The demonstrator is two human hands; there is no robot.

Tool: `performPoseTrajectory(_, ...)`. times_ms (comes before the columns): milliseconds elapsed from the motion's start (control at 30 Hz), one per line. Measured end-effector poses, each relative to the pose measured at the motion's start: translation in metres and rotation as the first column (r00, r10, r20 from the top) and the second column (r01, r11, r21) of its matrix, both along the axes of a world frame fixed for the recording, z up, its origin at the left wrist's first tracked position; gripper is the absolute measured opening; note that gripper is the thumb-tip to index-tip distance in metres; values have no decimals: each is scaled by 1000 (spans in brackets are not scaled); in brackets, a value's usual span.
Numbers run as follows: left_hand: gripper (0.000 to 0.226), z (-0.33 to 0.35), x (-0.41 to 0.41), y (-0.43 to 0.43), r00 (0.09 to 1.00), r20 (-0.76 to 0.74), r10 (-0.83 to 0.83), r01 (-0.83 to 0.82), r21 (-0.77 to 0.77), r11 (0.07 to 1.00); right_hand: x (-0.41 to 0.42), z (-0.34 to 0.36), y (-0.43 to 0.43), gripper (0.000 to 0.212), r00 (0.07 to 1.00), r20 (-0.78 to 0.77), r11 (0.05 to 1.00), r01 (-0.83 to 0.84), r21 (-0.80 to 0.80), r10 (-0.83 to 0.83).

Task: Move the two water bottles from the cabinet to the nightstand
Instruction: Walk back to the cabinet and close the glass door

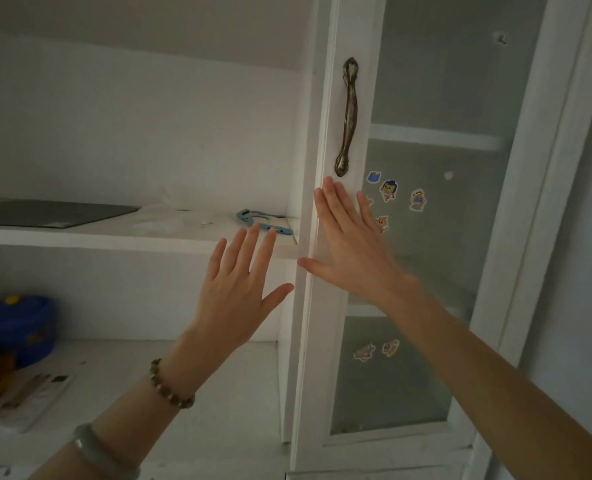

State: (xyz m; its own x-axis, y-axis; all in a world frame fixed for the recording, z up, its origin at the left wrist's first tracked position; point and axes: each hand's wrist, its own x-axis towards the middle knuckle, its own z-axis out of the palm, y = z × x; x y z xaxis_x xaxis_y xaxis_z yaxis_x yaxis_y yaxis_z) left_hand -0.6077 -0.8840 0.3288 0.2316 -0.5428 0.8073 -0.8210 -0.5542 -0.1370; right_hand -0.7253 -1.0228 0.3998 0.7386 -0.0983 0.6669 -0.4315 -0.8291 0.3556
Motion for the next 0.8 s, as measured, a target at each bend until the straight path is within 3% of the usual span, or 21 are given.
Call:
performPoseTrajectory(233, 74, -1, 20, -22, 1000, 4, -12, 12, 19, 1000, 10, 0, -14, 119, 1000, -9, 999, -16, -33, 16)
performPoseTrajectory(800, 76, -5, 27, -53, 999, 32, 6, -7, 29, 1000, 33, -1, -35, 118, 1000, 19, 998, -8, -64, 9)
